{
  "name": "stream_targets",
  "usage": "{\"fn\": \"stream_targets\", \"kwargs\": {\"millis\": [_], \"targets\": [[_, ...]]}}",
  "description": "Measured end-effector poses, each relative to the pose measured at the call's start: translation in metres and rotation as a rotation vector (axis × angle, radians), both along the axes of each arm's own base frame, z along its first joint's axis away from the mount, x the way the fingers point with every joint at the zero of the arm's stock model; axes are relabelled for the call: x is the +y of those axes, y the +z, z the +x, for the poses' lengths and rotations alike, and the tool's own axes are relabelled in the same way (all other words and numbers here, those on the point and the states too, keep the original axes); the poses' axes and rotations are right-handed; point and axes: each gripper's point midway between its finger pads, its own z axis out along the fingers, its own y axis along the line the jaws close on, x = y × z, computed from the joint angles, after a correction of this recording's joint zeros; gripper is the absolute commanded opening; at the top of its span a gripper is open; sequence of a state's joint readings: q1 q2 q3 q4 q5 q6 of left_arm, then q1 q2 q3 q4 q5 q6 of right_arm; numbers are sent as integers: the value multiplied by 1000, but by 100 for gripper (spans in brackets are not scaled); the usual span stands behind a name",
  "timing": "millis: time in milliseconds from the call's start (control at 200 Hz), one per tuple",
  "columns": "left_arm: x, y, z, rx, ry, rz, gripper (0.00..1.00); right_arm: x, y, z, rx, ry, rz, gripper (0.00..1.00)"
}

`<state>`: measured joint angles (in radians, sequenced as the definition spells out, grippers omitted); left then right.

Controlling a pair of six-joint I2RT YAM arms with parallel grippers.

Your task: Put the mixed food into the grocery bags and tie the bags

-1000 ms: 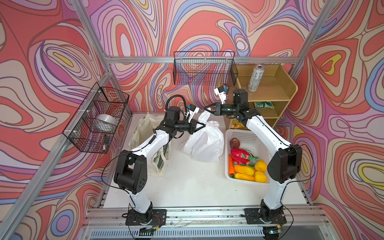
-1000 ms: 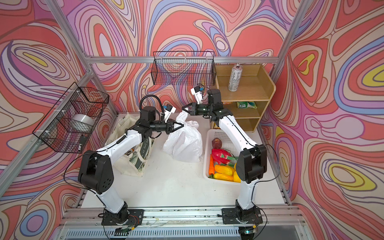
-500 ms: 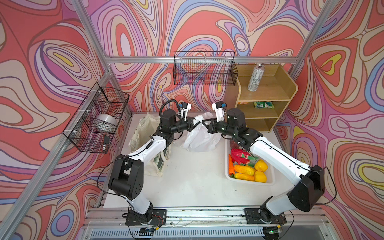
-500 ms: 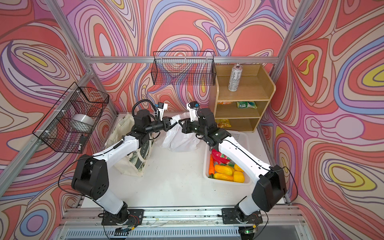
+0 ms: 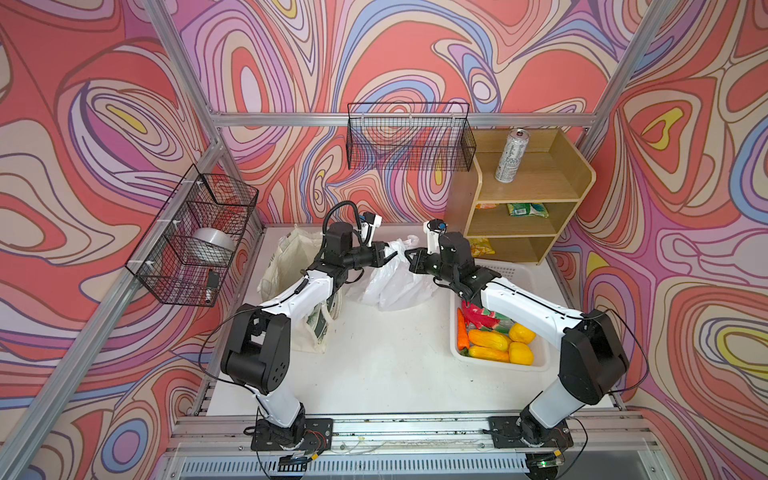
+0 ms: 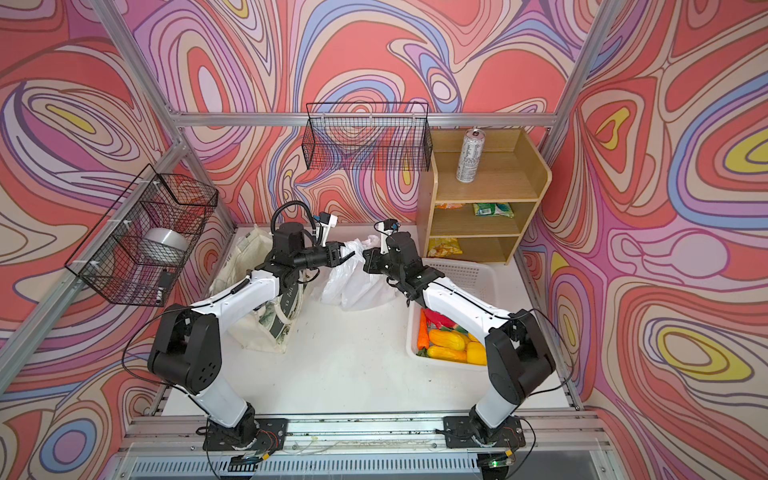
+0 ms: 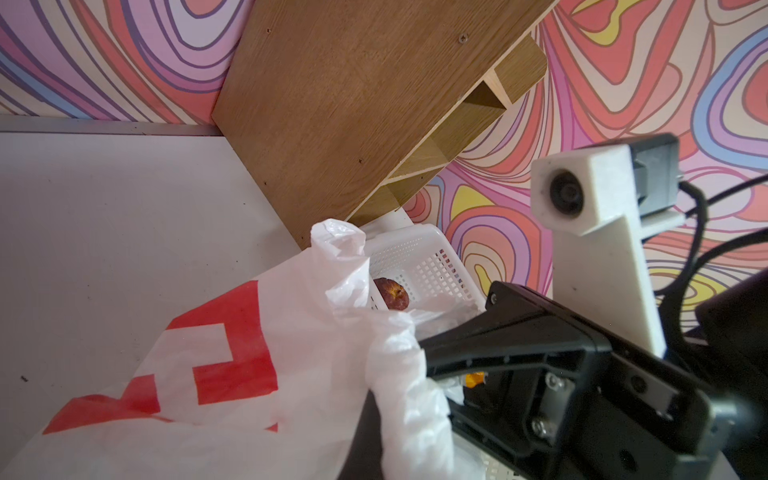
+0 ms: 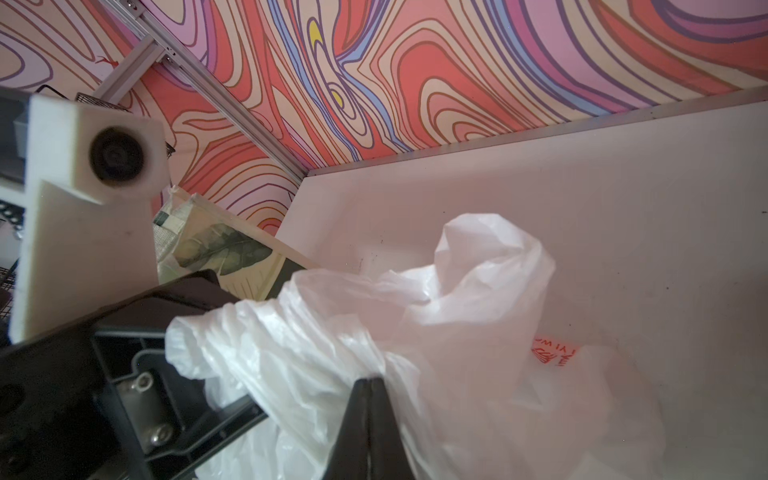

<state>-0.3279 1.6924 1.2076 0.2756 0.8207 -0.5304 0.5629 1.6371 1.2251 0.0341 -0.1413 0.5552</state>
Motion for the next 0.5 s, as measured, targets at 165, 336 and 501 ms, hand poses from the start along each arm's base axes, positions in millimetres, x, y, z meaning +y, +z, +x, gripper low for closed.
{"fn": "stream_targets", "kwargs": {"millis": [165,336,501], "targets": [[-3,3,-2,2,-70,-21,7,0,3,1,2,19,22,0],[-3,6,-5,2,-112,-45,6,0,1,-1,13,28,22,0],[-5,10,-8,-7,-135,-62,5,-3,1,1,14,20,26,0]]}}
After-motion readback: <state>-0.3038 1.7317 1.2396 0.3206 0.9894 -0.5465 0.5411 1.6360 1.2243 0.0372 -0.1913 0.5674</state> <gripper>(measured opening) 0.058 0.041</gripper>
